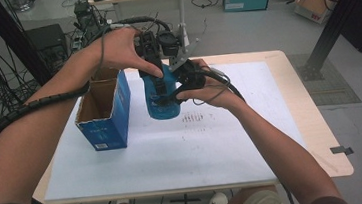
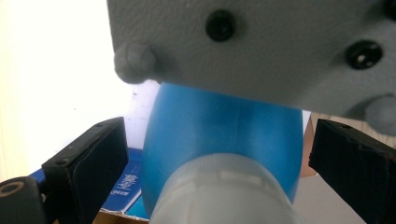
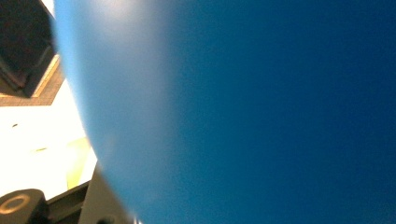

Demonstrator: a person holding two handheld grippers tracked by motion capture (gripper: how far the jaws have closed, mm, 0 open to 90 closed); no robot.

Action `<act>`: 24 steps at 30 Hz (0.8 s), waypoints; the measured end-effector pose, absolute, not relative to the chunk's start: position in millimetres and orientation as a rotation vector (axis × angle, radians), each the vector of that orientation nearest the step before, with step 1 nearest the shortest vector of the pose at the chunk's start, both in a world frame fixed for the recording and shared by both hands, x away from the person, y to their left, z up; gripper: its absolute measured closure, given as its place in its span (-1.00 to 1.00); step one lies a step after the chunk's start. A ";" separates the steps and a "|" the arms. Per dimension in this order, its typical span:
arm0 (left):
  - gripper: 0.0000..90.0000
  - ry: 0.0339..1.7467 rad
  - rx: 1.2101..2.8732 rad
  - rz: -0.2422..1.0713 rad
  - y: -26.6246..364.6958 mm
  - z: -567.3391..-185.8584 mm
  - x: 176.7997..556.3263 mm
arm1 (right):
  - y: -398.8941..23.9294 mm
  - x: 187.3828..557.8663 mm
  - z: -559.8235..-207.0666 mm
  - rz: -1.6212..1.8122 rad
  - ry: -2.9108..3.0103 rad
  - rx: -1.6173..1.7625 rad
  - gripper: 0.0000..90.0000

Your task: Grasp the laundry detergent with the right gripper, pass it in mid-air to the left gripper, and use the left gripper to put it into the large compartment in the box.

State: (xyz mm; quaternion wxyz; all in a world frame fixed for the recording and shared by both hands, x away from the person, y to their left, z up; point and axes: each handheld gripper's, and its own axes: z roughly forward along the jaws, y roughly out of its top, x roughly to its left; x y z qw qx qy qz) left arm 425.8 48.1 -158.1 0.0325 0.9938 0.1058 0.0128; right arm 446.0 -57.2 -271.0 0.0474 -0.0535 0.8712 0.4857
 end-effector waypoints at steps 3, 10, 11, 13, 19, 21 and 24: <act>-0.89 0.310 3.066 0.044 48.9 -158.6 426.4 | -57.0 445.9 -271.0 1.481 2.656 -0.166 -0.03; -0.88 0.324 3.058 0.029 47.9 -158.7 425.7 | -56.9 445.0 -271.1 1.480 2.667 -0.160 -0.03; -0.88 0.322 3.058 0.033 47.8 -158.5 425.8 | -56.9 445.0 -271.1 1.479 2.664 -0.160 -0.03; -0.87 0.324 3.057 0.051 47.4 -159.1 425.1 | -56.9 445.1 -271.0 1.477 2.658 -0.161 -0.03; -0.84 0.327 3.056 0.046 47.5 -160.2 425.5 | -57.2 443.9 -270.5 1.469 2.660 -0.158 -0.03; -0.82 0.323 3.057 0.044 47.6 -160.4 425.2 | -57.1 444.0 -270.6 1.464 2.656 -0.163 -0.03; -0.70 0.317 3.056 0.054 48.1 -160.7 424.9 | -57.1 442.5 -270.0 1.475 2.672 -0.159 -0.03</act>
